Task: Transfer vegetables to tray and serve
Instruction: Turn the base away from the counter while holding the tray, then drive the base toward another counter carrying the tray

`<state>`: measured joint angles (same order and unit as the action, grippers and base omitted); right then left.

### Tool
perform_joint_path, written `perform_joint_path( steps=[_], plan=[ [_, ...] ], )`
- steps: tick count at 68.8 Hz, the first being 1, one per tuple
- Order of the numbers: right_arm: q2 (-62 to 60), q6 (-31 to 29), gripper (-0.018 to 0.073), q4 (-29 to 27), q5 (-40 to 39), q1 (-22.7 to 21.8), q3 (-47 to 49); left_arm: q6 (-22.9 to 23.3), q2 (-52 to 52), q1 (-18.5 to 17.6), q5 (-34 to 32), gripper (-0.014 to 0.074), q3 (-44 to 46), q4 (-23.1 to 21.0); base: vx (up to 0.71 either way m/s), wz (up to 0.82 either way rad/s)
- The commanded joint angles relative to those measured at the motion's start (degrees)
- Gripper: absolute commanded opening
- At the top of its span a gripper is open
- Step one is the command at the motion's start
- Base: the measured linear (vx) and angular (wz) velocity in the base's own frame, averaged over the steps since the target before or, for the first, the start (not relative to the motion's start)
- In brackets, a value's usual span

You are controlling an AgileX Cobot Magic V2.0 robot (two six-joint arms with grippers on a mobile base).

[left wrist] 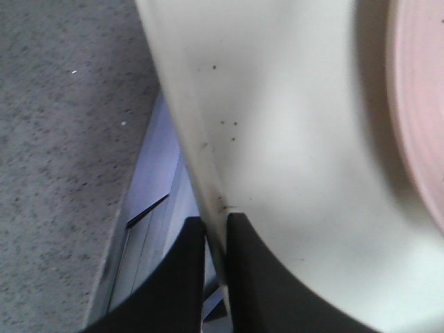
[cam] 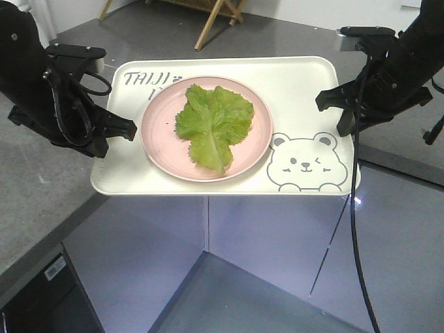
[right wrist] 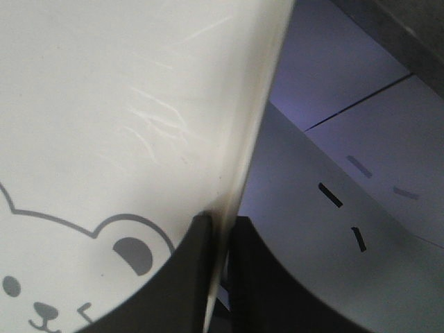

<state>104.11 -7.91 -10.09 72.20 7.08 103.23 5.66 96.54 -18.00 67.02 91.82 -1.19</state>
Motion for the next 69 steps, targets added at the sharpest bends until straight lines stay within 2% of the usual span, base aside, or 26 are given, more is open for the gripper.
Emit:
perform_joint_path(
  steps=[1,69],
  plan=[
    [-3.36,-2.46,-0.0010,-5.46,1.06,0.77,1.65,-1.55,-2.85,-1.07,-4.29,-0.0006,1.68,-5.12,-0.03,-0.36],
    [-3.36,-2.46,-0.0010,-5.46,1.06,0.77,1.65,-1.55,-2.85,-1.07,-4.29,-0.0006,1.68,-5.12,-0.03,-0.27]
  ],
)
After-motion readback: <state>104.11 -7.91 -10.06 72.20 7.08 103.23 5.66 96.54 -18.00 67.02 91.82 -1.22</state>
